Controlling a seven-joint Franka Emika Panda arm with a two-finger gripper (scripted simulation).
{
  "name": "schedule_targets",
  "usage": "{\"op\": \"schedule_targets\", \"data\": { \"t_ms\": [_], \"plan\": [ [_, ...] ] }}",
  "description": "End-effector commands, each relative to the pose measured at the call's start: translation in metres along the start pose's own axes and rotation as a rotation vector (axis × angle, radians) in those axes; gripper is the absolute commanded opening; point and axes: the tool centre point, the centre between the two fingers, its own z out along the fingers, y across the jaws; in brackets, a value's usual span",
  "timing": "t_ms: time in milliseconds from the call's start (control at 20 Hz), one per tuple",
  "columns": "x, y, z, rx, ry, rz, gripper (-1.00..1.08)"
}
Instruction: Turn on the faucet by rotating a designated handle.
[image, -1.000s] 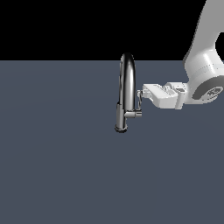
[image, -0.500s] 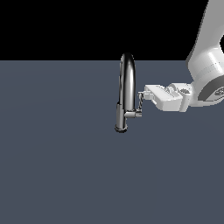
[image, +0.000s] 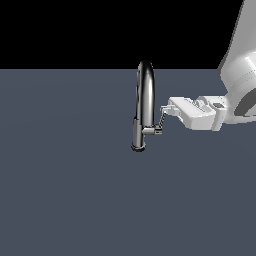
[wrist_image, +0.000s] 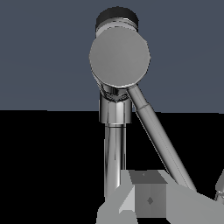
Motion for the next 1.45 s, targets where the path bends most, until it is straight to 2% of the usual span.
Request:
{"op": "schedule_targets", "data": {
  "t_ms": [0,650,750,1350,1400],
  "plan": [
    [0.005,0.006,0.001,-0.002,-0.002,0.002,-1.00],
    [0.038,0.056,0.005,-0.013,-0.009,0.005,-1.00],
    [0.028,0.046,-0.002,0.000,0.004,-0.017,-1.00],
    [0.099,0.062,0.006,-0.012,-0.009,0.004,-1.00],
    [0.099,0.062,0.006,-0.012,-0.009,0.004,-1.00]
  ]
}}
